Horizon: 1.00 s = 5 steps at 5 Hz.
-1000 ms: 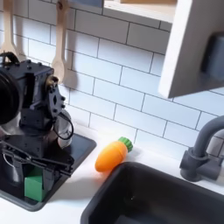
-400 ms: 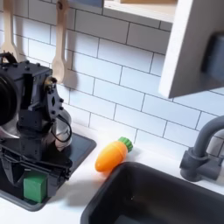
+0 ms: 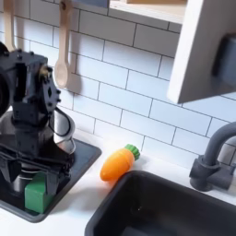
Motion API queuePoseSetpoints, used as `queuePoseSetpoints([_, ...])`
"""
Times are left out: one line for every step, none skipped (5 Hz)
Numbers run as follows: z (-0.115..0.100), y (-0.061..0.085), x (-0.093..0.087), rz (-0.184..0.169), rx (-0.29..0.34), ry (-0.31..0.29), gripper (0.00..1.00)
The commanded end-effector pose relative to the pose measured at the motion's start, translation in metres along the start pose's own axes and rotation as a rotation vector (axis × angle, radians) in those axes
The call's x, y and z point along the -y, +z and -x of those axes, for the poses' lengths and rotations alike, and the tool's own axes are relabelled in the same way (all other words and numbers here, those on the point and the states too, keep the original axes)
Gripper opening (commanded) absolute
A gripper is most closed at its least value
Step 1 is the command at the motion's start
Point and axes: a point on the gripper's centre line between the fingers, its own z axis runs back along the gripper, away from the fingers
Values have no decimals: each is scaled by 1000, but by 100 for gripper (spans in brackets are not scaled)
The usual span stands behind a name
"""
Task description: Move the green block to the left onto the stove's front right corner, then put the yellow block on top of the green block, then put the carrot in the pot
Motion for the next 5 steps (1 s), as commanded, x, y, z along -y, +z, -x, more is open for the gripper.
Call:
queuePoseSetpoints([-7,9,-16,-7,17,58,100])
queuePoseSetpoints([-9,10,-22,-20,15,66,100])
queuePoseSetpoints([-13,11,-27,-19,21,78,100])
queuePoseSetpoints([-21,10,-33,-20,25,97,100])
queuePoseSetpoints([-34,9,-41,-25,34,119,100])
